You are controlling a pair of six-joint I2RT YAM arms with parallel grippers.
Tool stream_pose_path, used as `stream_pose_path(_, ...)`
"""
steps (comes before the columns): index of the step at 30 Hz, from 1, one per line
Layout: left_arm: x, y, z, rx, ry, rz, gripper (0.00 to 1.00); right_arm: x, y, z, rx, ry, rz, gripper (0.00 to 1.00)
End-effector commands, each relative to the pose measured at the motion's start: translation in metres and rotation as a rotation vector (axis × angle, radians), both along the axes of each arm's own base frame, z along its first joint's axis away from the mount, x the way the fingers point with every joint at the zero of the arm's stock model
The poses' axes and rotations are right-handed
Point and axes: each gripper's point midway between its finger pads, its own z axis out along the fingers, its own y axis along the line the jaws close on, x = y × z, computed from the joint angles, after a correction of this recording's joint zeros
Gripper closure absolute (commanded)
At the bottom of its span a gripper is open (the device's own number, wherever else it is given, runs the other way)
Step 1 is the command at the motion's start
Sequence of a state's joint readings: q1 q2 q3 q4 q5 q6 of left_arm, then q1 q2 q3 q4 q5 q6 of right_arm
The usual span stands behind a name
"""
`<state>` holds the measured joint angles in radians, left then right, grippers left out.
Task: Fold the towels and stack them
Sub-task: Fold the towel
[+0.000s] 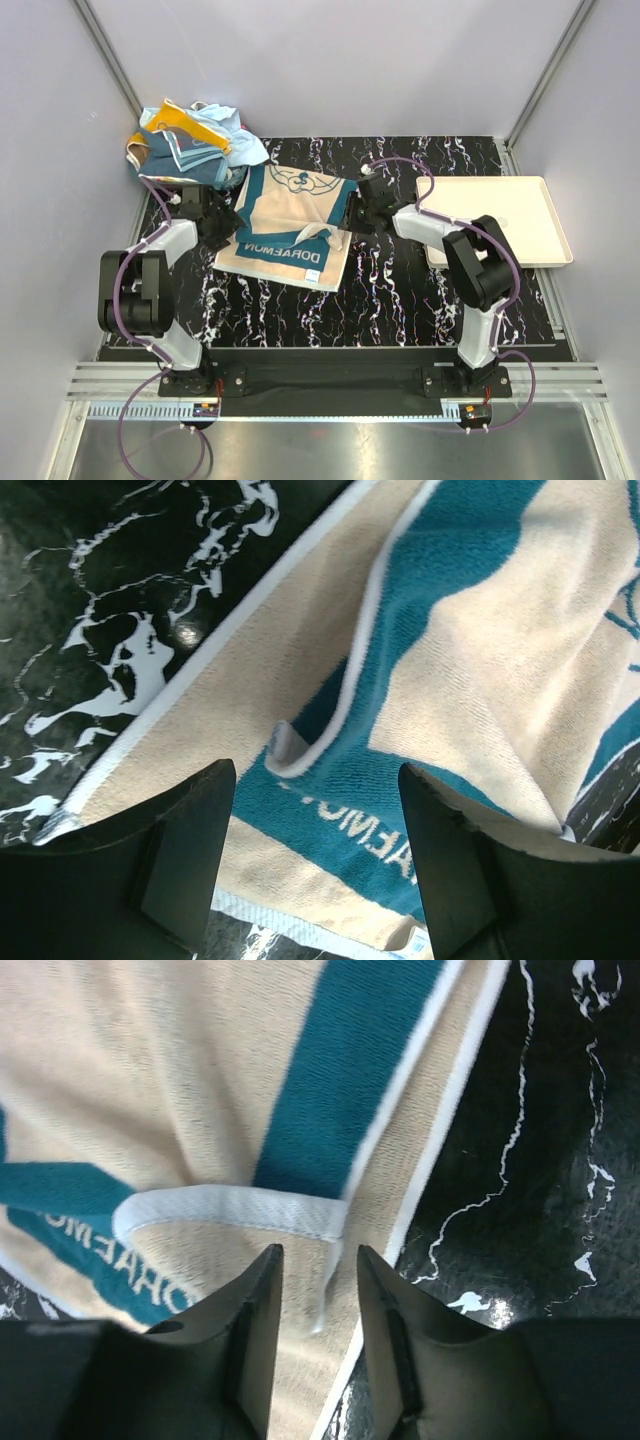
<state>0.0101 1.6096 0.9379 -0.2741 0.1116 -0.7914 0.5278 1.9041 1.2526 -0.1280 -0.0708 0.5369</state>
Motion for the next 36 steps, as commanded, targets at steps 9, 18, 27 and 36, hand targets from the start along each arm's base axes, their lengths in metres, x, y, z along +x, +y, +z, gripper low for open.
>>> stream_pose_path(9, 0.028, -0.01, 0.009, -0.047, -0.078, -0.013, 0.26, 0.012, 0.018, -0.012, 0.075, 0.024, -0.011, 0.51)
stream_pose_path(18, 0.037, -0.009, 0.008, -0.044, -0.071, -0.013, 0.33, 0.018, 0.024, -0.015, 0.098, 0.014, -0.016, 0.69)
stream_pose_path(27, 0.045, -0.008, 0.021, -0.026, -0.08, -0.032, 0.73, 0.021, 0.022, 0.004, 0.106, -0.025, -0.022, 0.98)
stream_pose_path(36, 0.044, -0.004, 0.035, 0.007, -0.064, -0.05, 0.9, 0.017, 0.01, 0.051, 0.085, -0.126, -0.017, 1.0)
